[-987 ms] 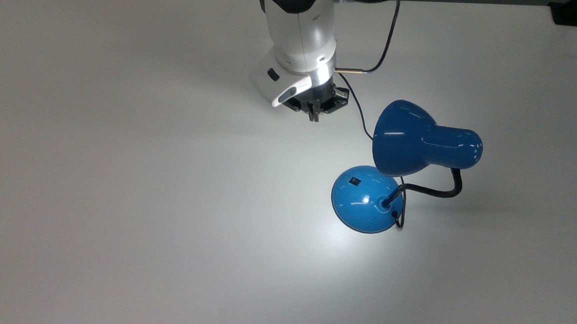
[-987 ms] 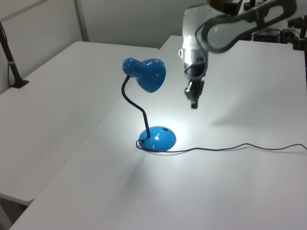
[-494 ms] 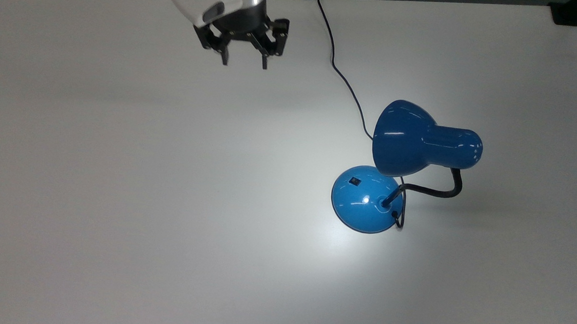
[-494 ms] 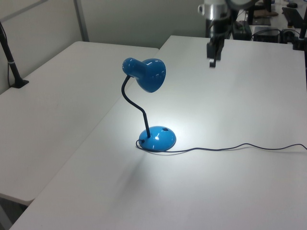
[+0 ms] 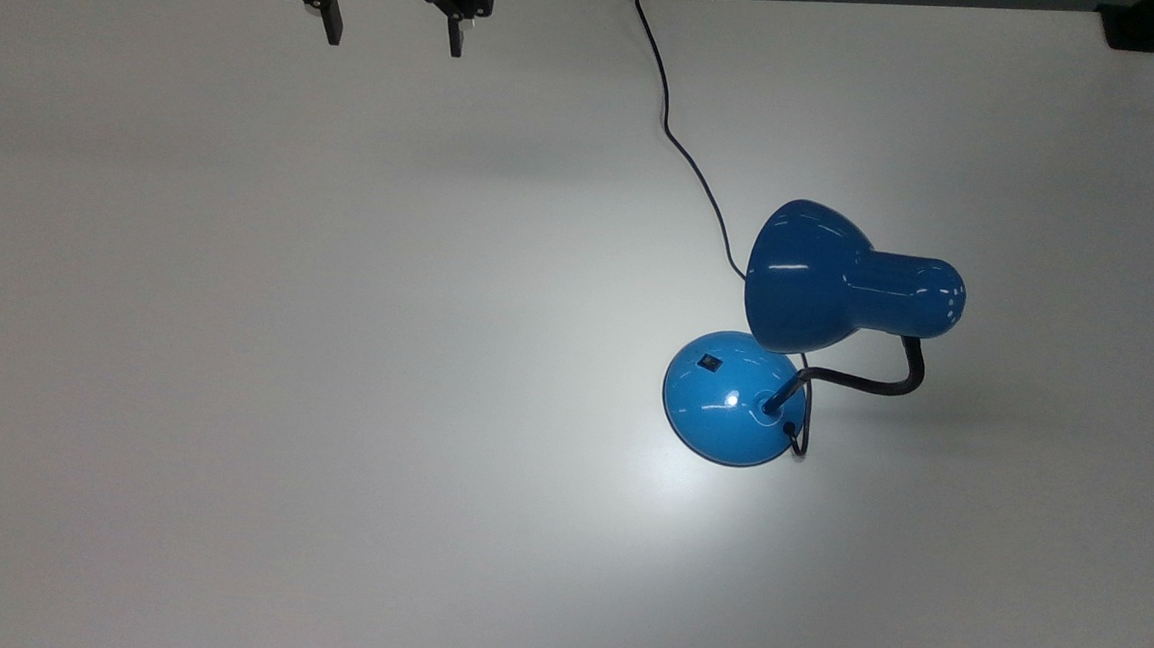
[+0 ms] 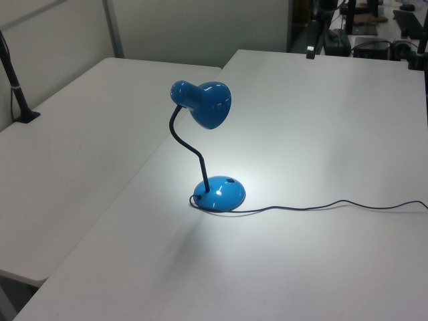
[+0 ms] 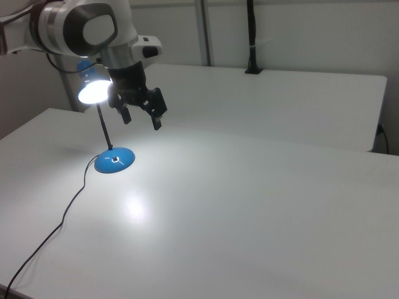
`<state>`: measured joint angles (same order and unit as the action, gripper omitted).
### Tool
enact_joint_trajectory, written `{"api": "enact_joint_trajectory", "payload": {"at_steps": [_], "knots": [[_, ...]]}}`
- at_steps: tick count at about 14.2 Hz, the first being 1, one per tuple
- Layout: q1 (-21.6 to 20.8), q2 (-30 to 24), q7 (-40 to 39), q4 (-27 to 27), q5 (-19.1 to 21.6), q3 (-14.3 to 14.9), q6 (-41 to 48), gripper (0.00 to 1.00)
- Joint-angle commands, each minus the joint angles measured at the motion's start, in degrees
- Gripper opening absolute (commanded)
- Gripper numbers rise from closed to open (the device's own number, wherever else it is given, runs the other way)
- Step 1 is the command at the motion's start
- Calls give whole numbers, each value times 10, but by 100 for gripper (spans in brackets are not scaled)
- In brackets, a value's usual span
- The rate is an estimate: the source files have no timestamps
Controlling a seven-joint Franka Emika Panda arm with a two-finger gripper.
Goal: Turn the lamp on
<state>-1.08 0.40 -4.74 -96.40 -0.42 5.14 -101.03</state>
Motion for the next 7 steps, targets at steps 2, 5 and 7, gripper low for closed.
{"api": "enact_joint_trajectory", "payload": {"at_steps": [2,5,7], "knots": [[4,-12,-40,2,-3,4,4,100],[4,-12,-33,4,-4,4,6,100],[4,-13,-33,4,-6,3,7,100]]}}
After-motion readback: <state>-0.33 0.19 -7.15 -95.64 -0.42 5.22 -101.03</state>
